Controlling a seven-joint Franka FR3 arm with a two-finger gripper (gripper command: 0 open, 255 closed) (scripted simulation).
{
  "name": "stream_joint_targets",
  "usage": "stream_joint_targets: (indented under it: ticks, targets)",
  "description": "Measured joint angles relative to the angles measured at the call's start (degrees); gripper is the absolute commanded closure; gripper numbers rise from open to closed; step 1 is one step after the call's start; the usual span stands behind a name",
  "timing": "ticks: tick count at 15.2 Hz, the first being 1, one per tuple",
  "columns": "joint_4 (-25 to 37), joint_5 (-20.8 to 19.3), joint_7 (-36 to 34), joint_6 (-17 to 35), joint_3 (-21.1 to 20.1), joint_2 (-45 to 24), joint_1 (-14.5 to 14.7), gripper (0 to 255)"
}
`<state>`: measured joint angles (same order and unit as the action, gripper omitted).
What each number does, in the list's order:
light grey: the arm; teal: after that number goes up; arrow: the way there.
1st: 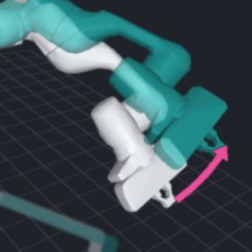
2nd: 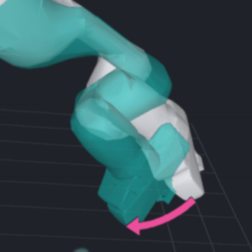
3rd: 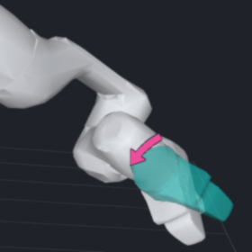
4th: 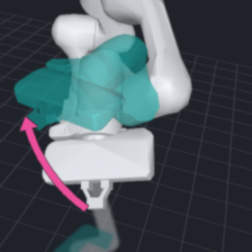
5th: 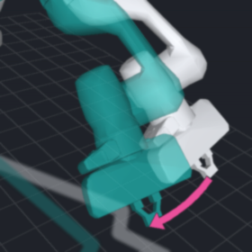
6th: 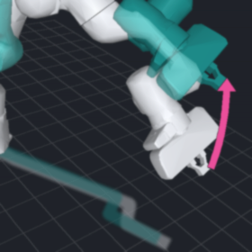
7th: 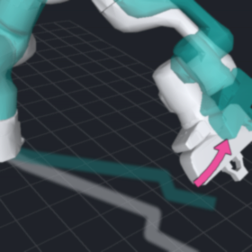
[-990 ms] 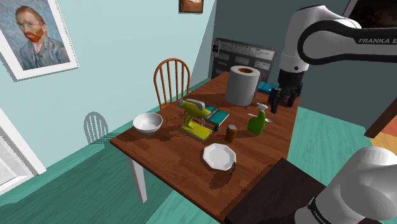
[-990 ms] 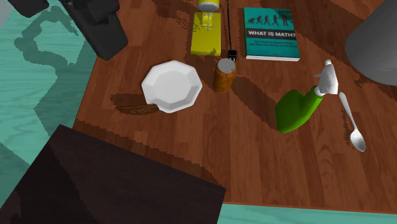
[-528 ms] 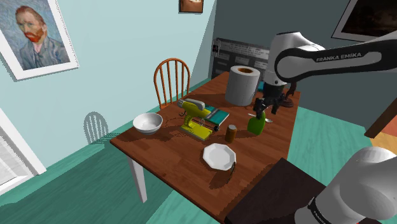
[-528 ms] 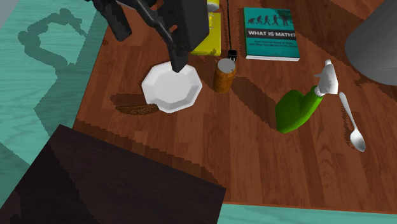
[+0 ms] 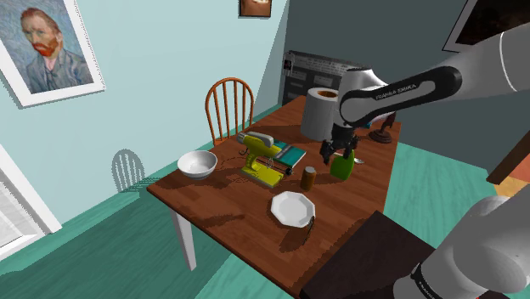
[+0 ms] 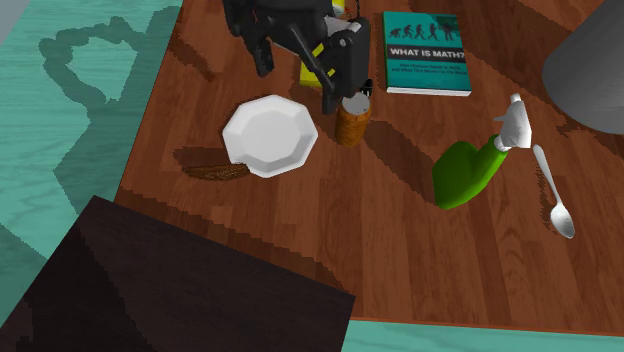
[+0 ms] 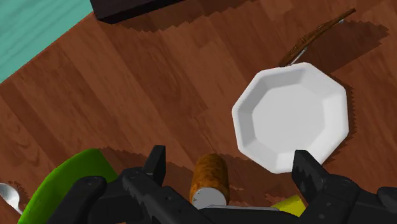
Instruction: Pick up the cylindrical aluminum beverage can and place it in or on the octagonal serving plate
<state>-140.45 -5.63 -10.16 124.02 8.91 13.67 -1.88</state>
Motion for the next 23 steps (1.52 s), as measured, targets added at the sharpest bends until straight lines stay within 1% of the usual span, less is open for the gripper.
stream_joint_targets:
  ticks: [2, 7, 12, 14, 17, 23]
  targets:
    - [0.9, 0.7, 0.6, 3.2, 0.7, -3.7, -0.2, 0]
    - [6.0, 3.9, 2.2, 10.5, 1.6, -15.1, -0.4, 0]
    - [12.6, 8.2, 5.2, 16.7, 1.6, -27.3, -1.9, 0]
    - [16.0, 9.8, 5.8, 17.9, 1.2, -31.6, -2.4, 0]
    - [17.6, 10.8, 6.5, 19.2, 0.9, -34.4, -3.0, 0]
    - [17.9, 12.0, 7.3, 22.9, 0.1, -38.5, -3.6, 0]
